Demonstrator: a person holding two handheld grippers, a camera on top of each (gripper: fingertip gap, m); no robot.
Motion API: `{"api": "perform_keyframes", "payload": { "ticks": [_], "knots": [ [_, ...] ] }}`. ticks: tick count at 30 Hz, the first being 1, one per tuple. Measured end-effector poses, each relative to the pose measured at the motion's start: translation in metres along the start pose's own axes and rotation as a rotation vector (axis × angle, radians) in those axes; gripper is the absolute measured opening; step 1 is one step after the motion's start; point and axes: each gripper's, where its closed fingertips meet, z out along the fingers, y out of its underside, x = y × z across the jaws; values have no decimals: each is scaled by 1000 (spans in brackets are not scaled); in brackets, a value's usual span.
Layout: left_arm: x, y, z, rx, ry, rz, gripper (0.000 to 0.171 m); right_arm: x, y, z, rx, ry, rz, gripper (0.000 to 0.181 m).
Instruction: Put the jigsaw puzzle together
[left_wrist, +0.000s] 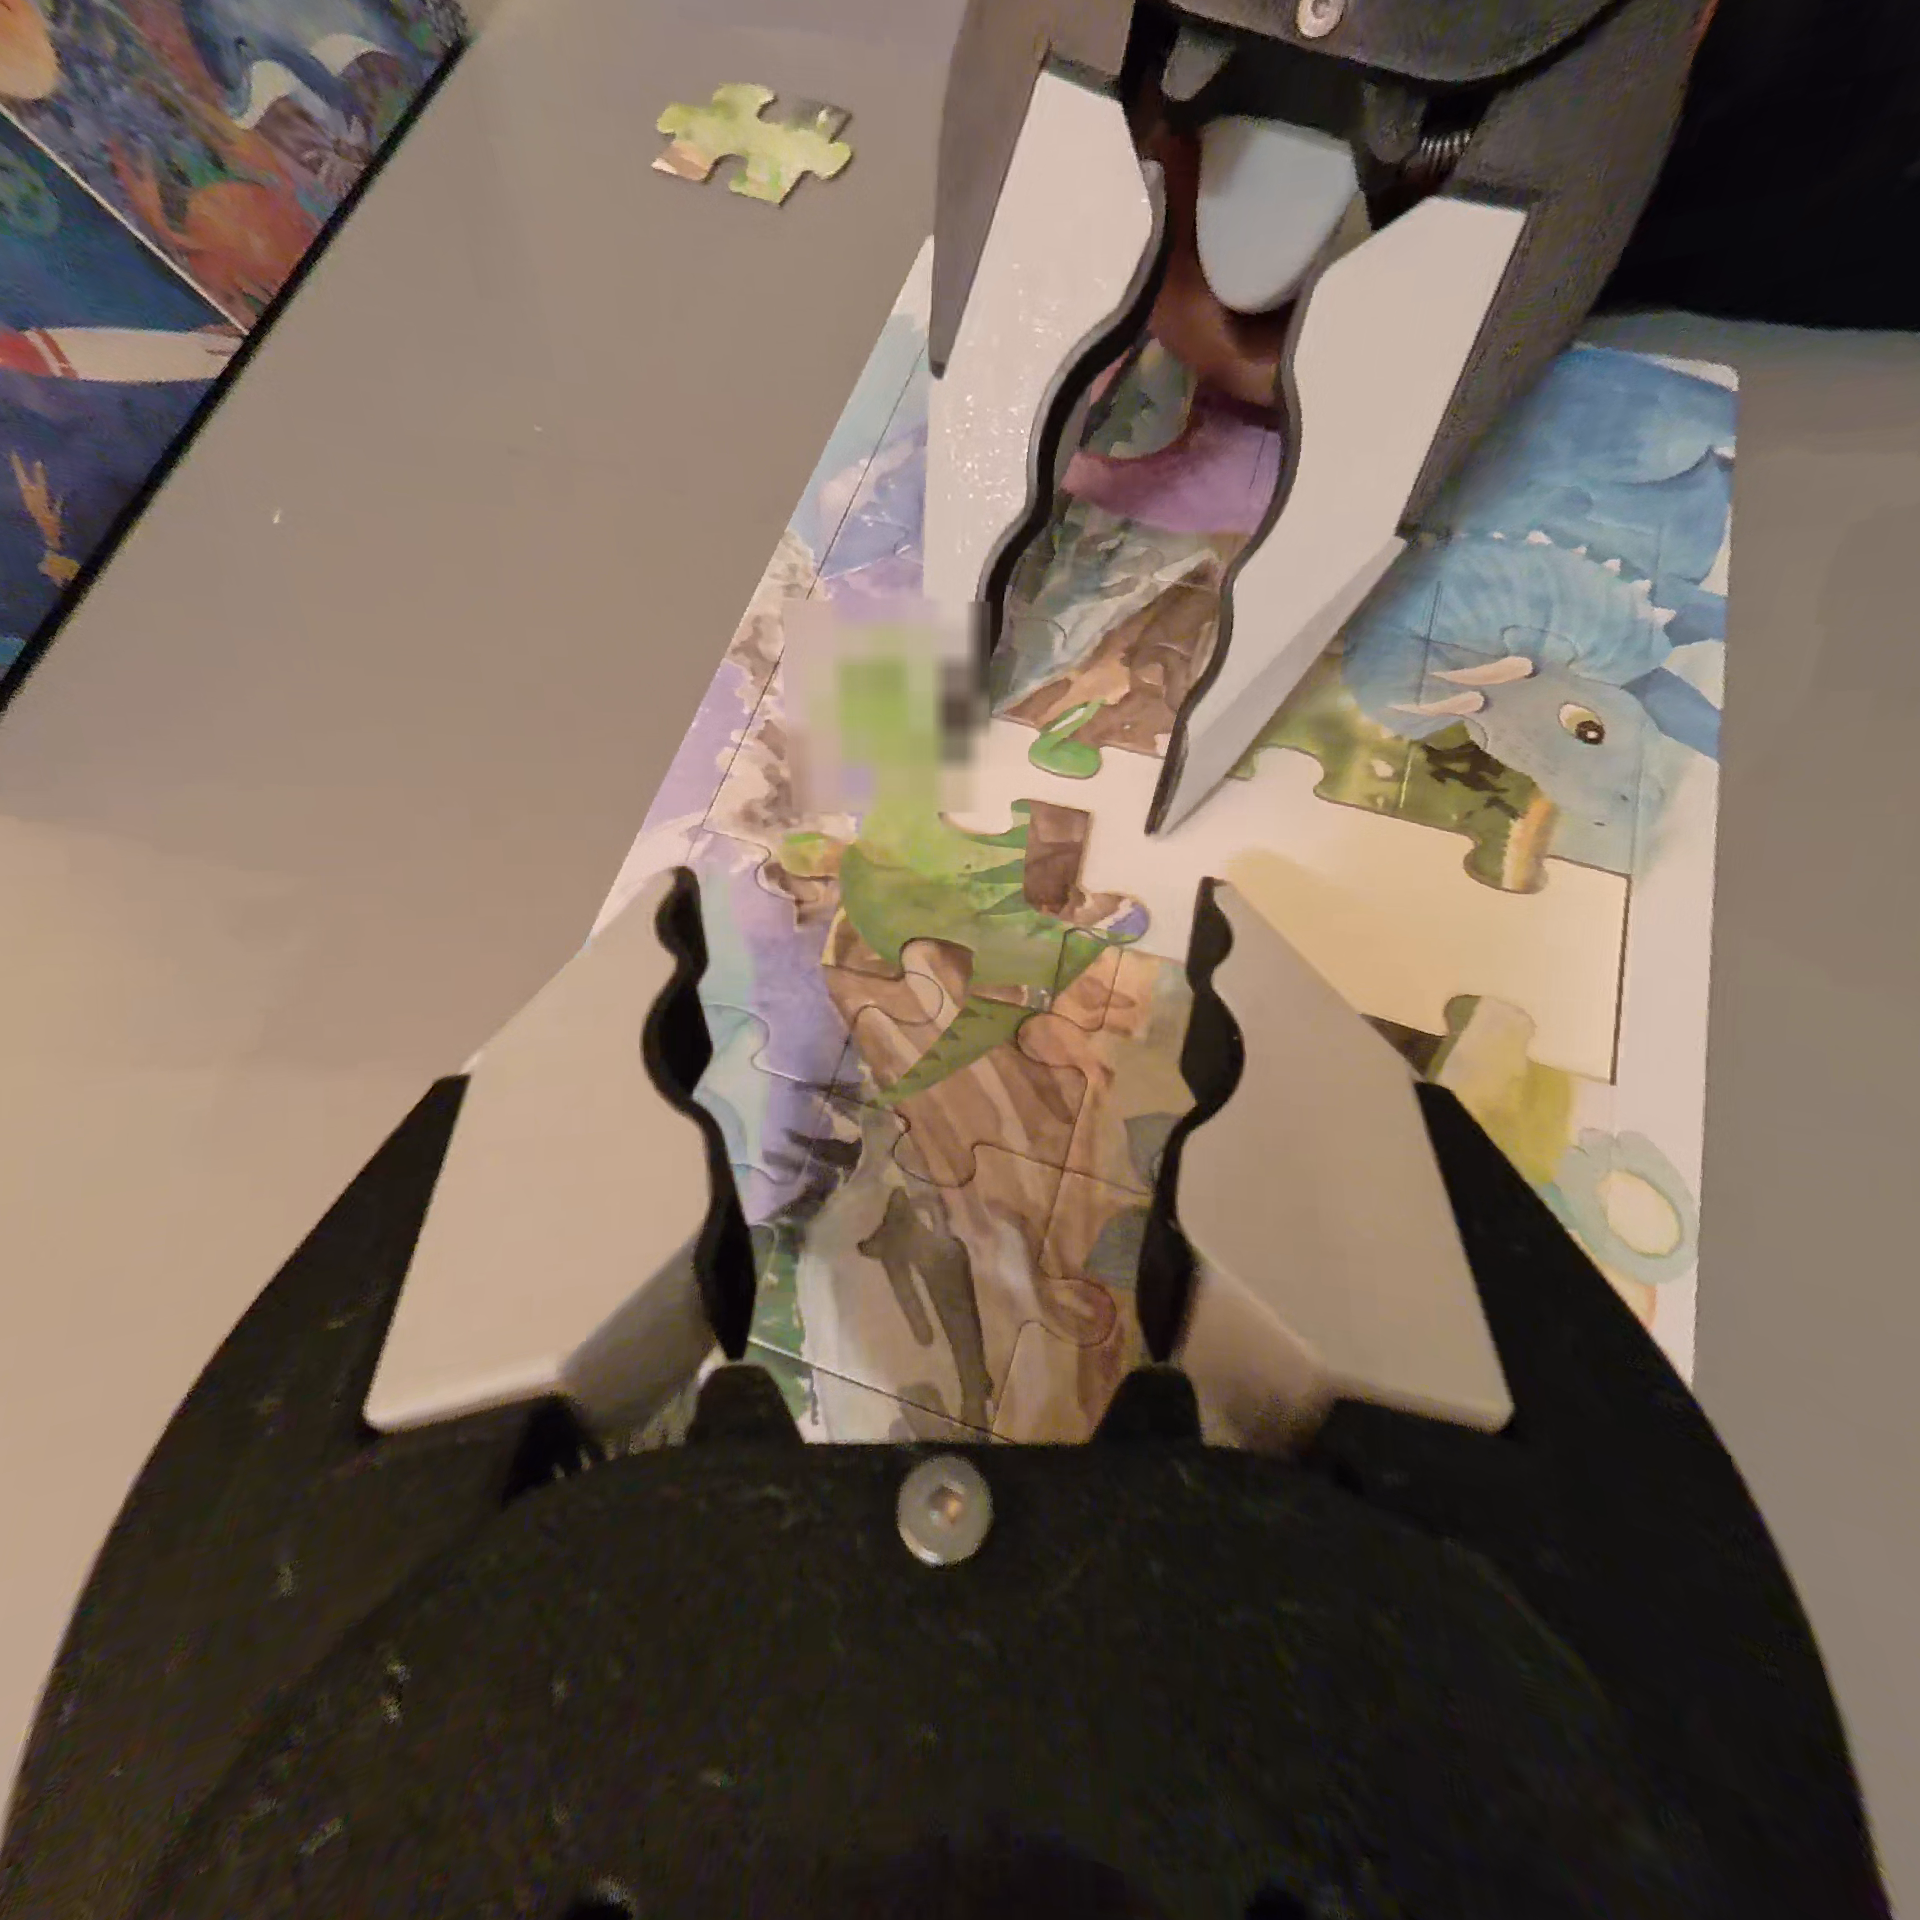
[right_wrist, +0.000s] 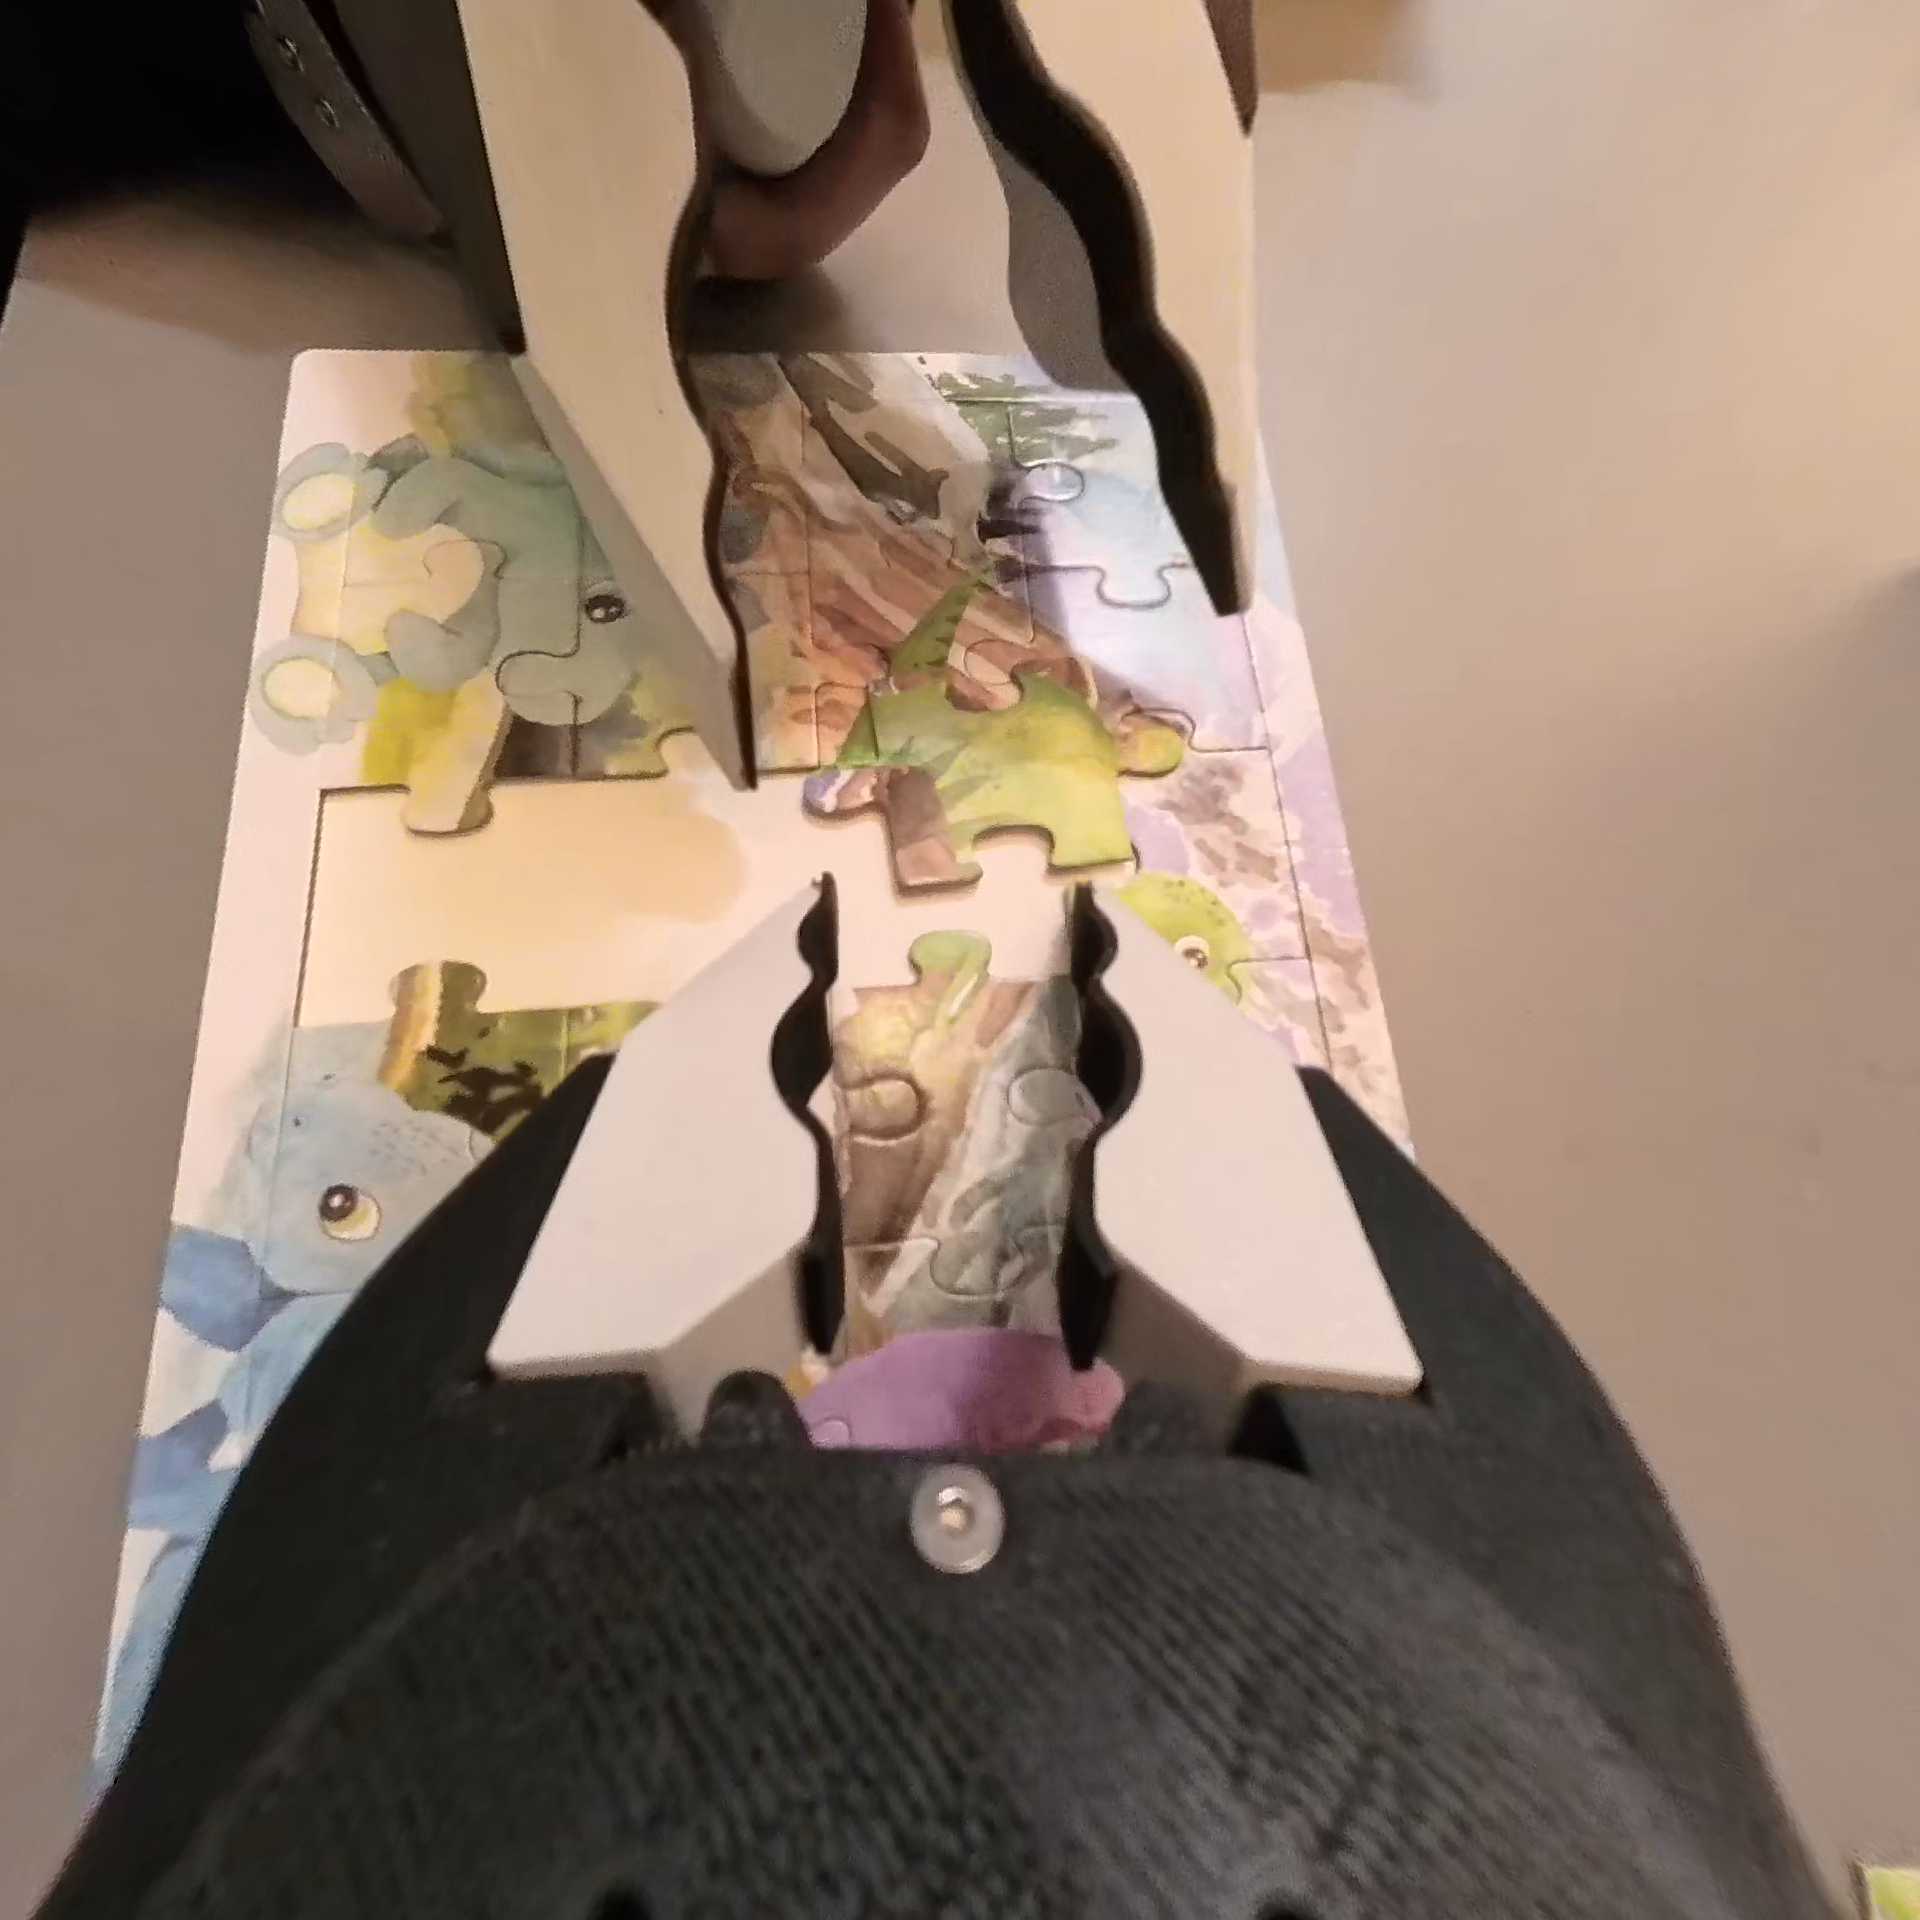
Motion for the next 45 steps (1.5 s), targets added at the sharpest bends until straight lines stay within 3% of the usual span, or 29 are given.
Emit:
{"api": "perform_keyframes", "payload": {
  "ticks": [9,18,27,31,34,37,40,45],
  "knots": [
    [11,14,7,-101,68,-21,92,9,0,-1,-3,59,-6,44],
    [15,14,3,-86,102,-21,77,15,-1,-1,0,95,-1,42],
    [10,22,-9,-78,116,0,42,30,1,-6,2,166,18,38],
    [28,20,-14,-58,232,5,28,44,2,-9,13,228,69,34],
    [36,14,-16,-33,273,16,30,53,4,-14,16,272,90,33],
    [25,6,-18,13,215,-2,36,50,-3,-20,68,227,110,36],
    [10,2,-16,38,124,-26,57,20,-9,-18,101,46,73,45],
    [9,8,-4,-27,83,-24,87,0,-8,-9,57,-16,10,49]
  ]
}}
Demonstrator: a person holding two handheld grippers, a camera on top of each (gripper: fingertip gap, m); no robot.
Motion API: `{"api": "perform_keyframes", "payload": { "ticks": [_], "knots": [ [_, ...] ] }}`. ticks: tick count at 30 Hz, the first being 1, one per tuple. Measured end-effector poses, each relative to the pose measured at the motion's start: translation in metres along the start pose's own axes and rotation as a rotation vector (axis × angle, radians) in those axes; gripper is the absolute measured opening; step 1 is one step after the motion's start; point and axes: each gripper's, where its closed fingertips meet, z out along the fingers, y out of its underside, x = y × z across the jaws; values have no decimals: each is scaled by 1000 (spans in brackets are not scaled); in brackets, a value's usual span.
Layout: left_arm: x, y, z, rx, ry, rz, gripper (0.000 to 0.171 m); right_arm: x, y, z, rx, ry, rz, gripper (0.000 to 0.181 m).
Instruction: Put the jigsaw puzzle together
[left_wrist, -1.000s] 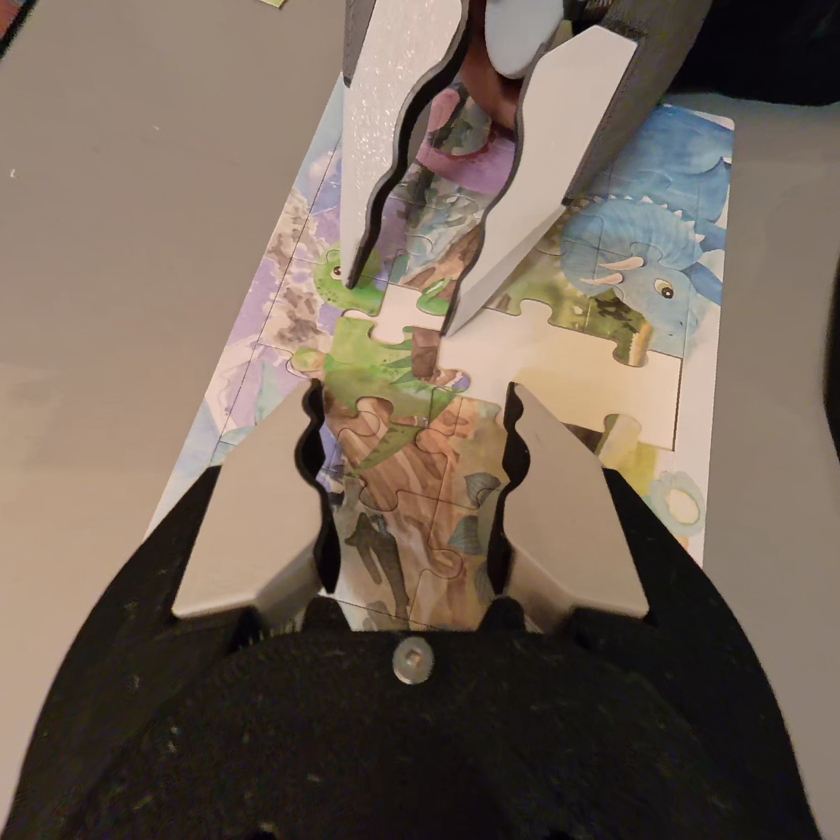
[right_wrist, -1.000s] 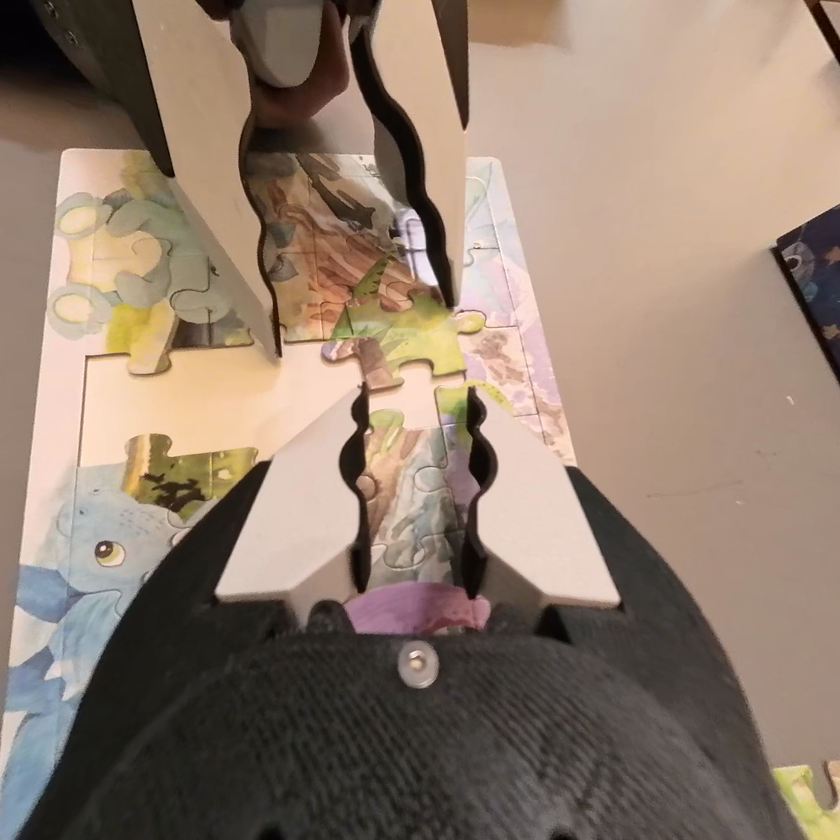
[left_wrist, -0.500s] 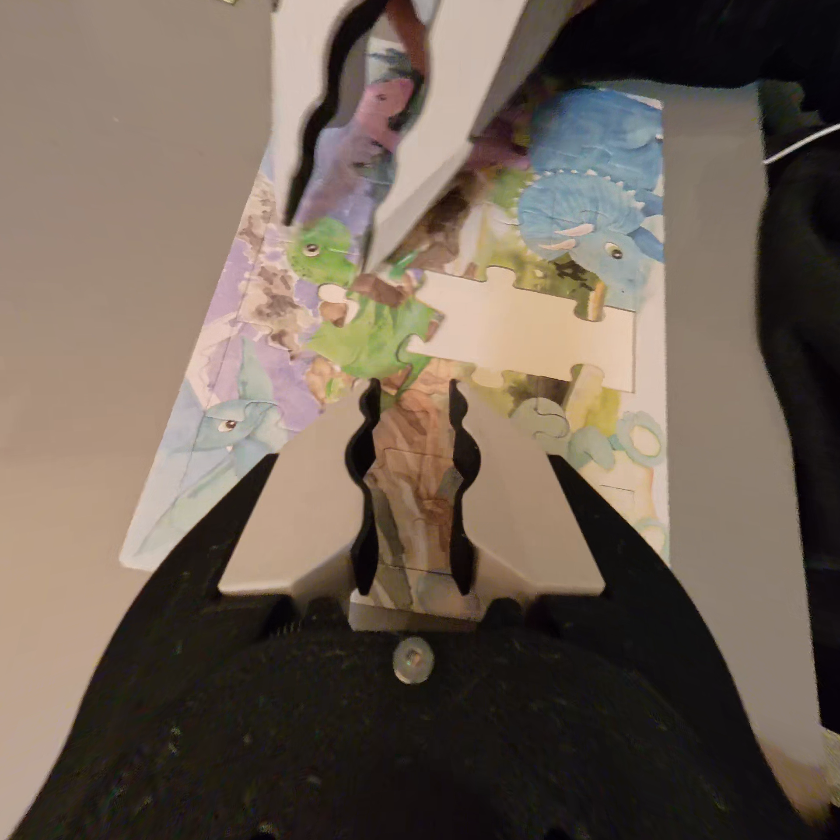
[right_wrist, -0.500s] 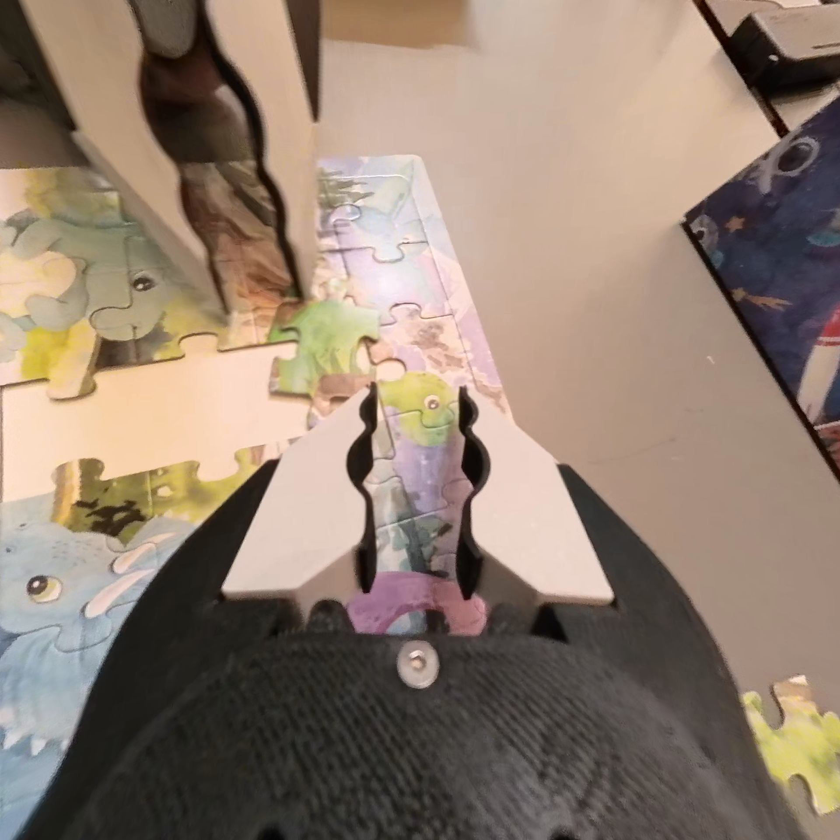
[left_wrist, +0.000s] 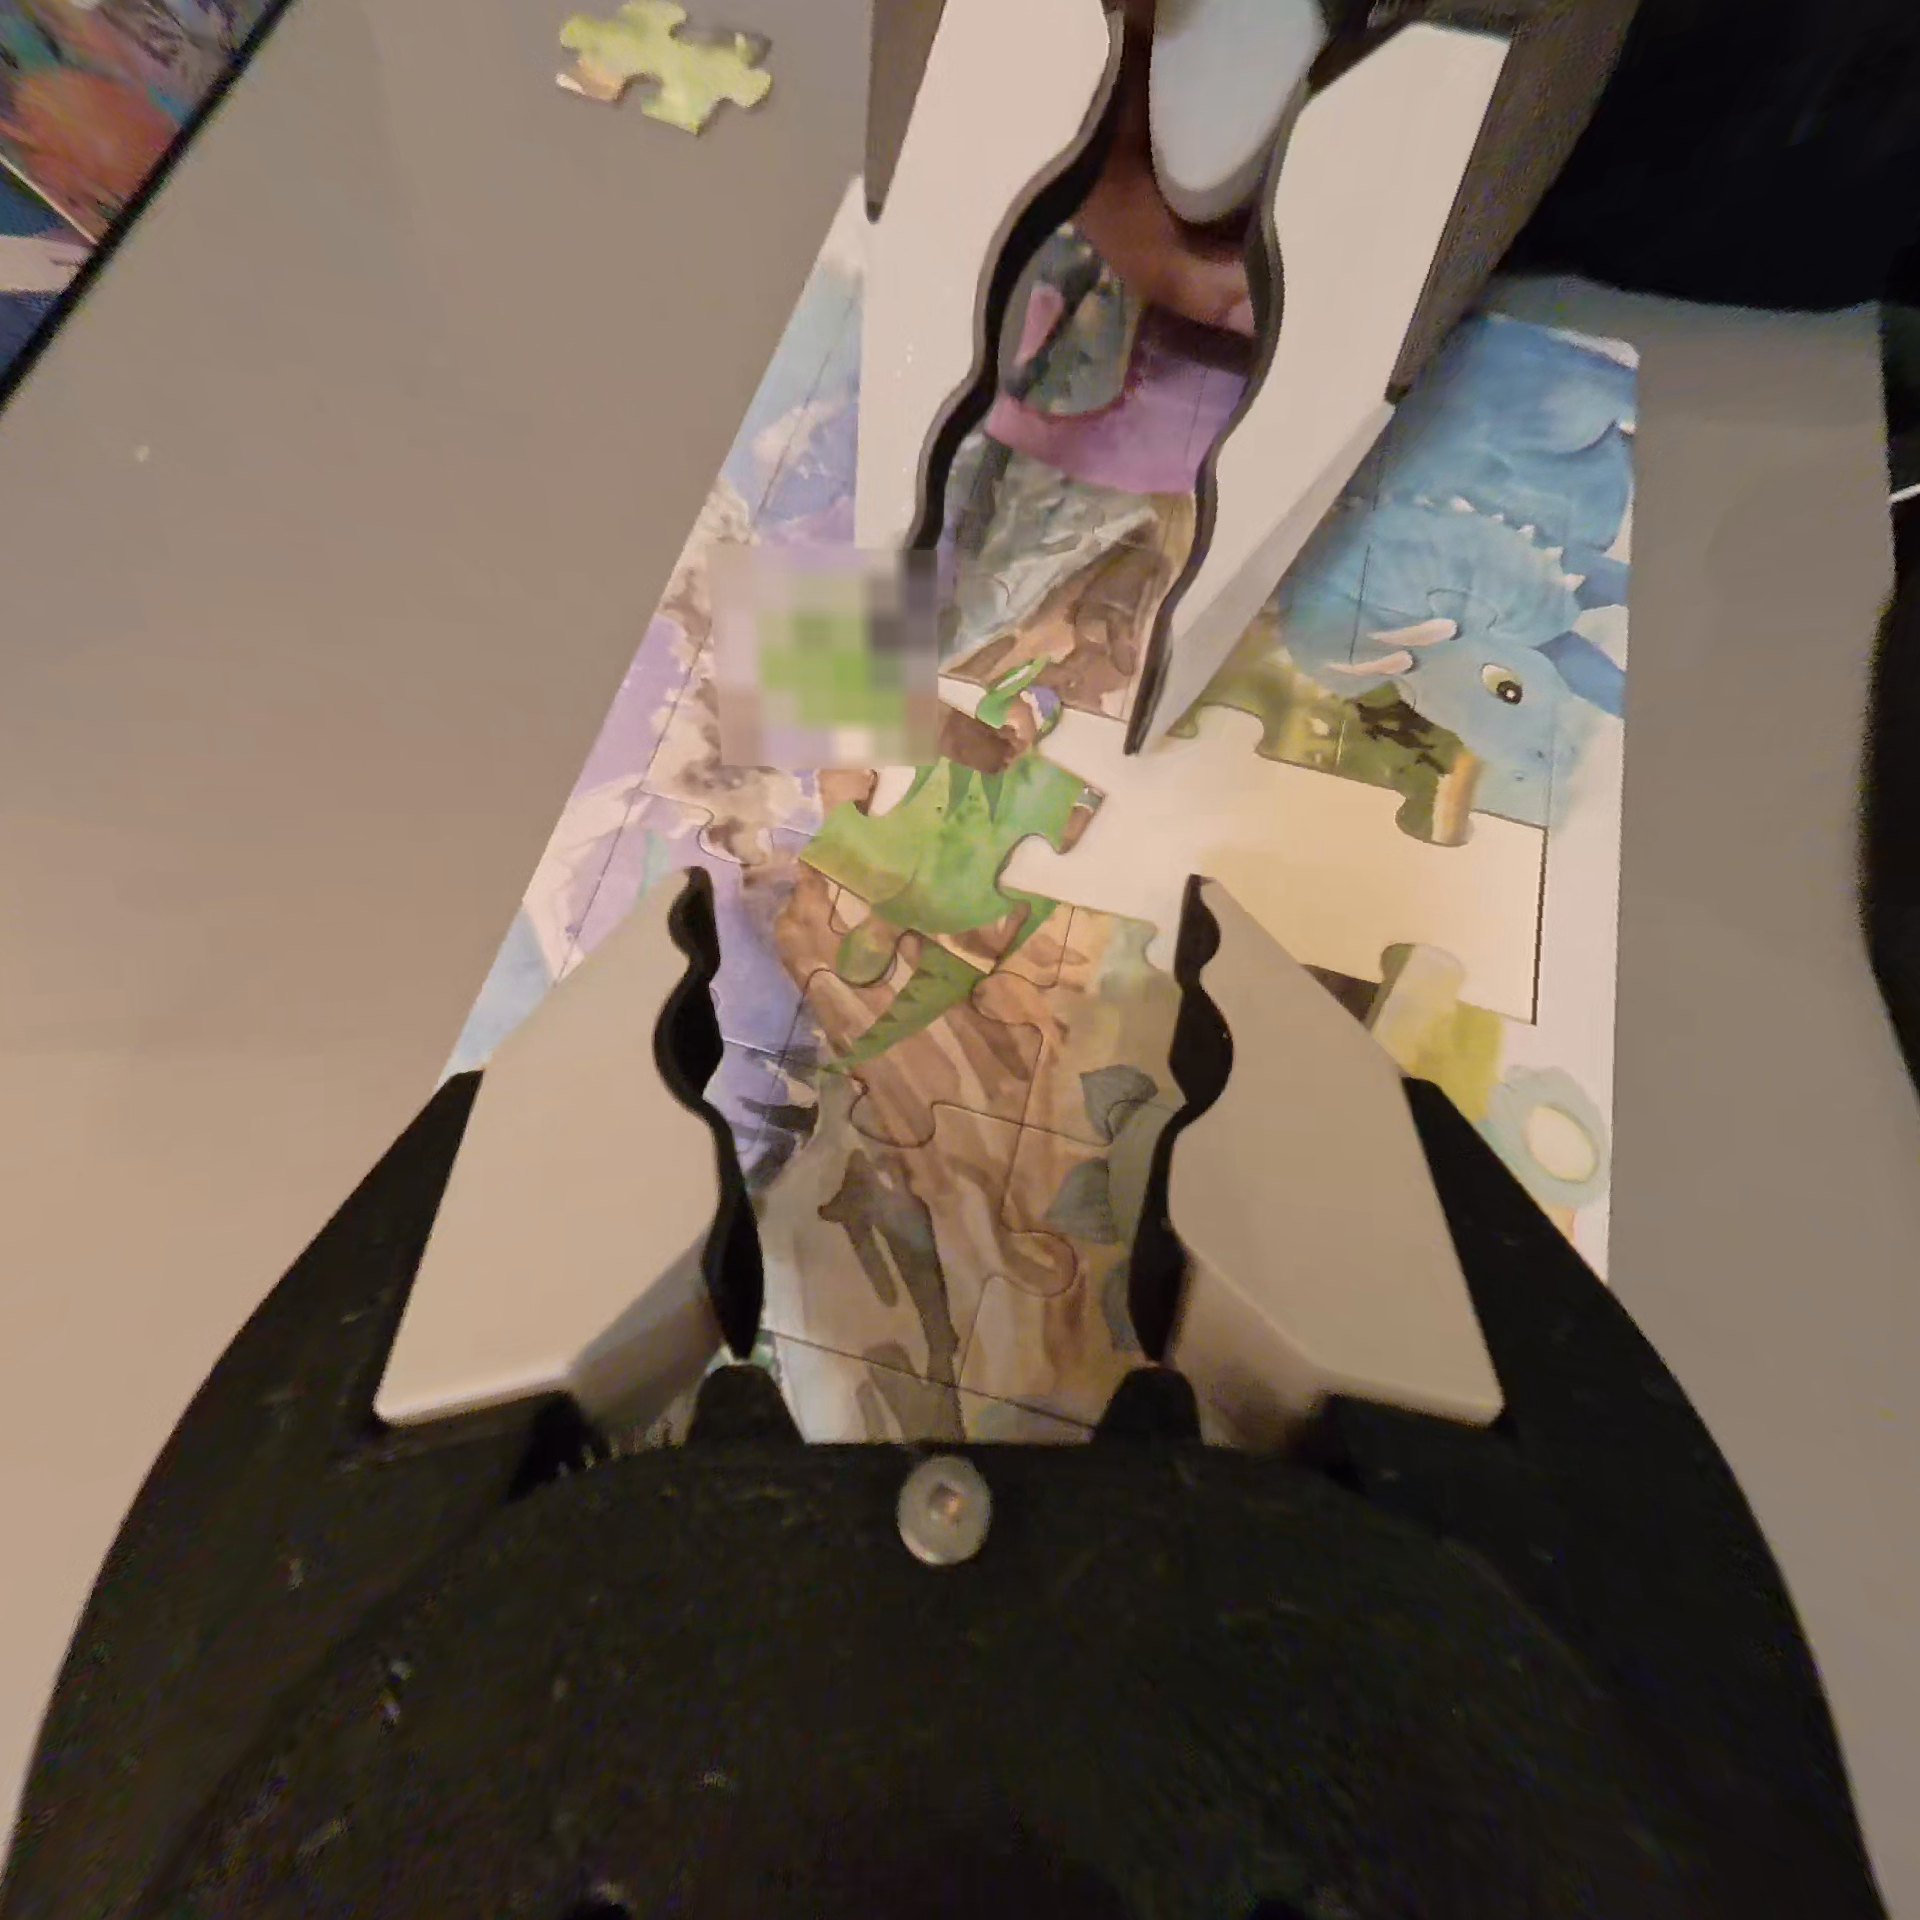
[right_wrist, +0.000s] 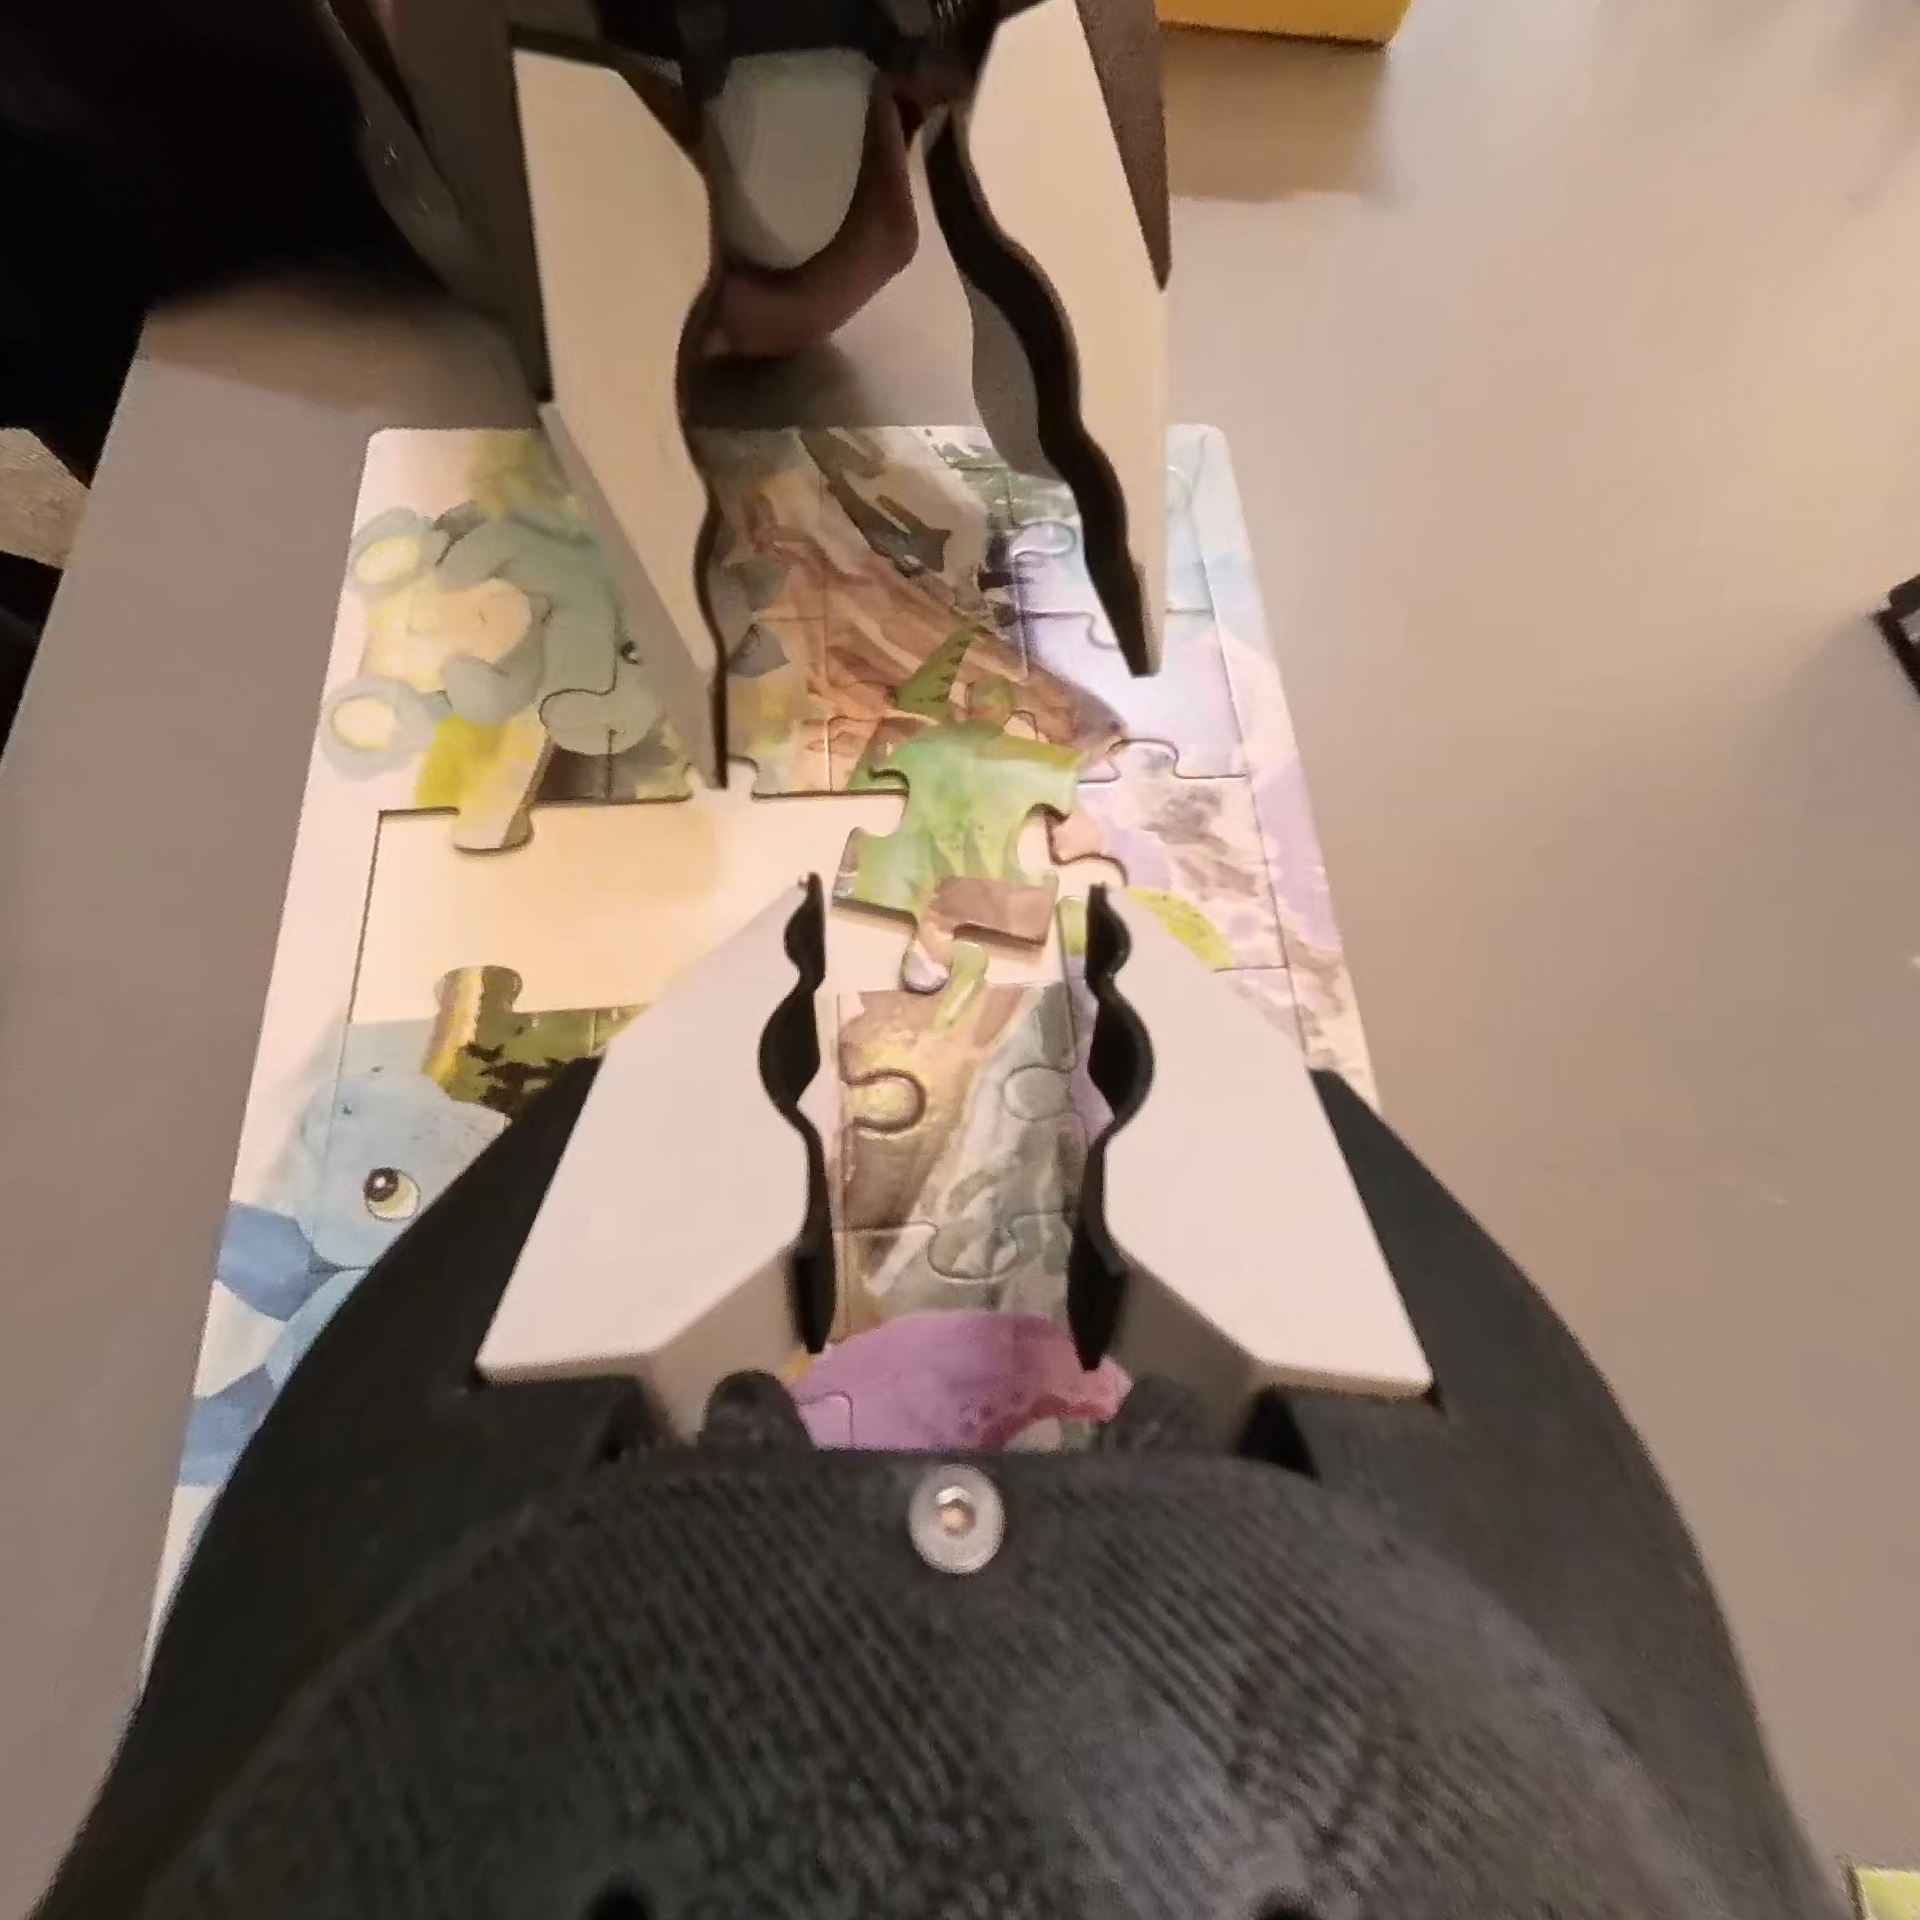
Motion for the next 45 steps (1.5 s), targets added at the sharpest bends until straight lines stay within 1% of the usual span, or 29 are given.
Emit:
{"api": "perform_keyframes", "payload": {
  "ticks": [1,5,8,10,14,15,19,20,23,25,27,29,30,31,34,36,41,45],
  "knots": [
    [1,1,2,-16,-1,7,89,0,2,1,-10,3,-1,49],
    [8,6,7,-56,24,19,90,8,10,0,-35,27,12,48],
    [12,7,7,-61,51,16,86,16,15,-2,-53,60,14,48],
    [16,7,5,-55,76,19,77,22,17,-4,-59,86,21,47],
    [28,8,1,-49,159,24,50,41,21,-9,-67,176,50,42],
    [31,8,0,-48,182,22,48,47,23,-11,-70,203,62,41],
    [49,7,0,-50,278,31,49,65,27,-17,-77,302,95,36],
    [50,7,0,-51,278,40,49,66,26,-17,-72,304,97,36],
    [41,2,1,-25,216,47,53,60,19,-18,-41,270,104,38],
    [29,-2,0,2,155,22,61,52,15,-19,-22,218,112,38],
    [21,-3,0,10,119,6,67,32,8,-18,10,81,153,31],
    [16,-2,0,7,91,5,68,18,1,-18,36,-31,222,41],
    [15,-2,0,7,80,9,68,15,0,-17,39,-48,236,44],
    [14,-2,0,7,72,11,68,16,1,-16,29,-37,234,46],
    [10,-2,0,6,56,8,68,23,17,-9,-76,56,171,54],
    [8,-1,0,2,48,5,68,22,21,-4,-118,84,135,58],
    [8,2,3,-24,42,7,68,19,15,3,-104,99,109,58],
    [15,5,7,-55,64,17,71,18,12,6,-73,100,55,55]
  ]
}}
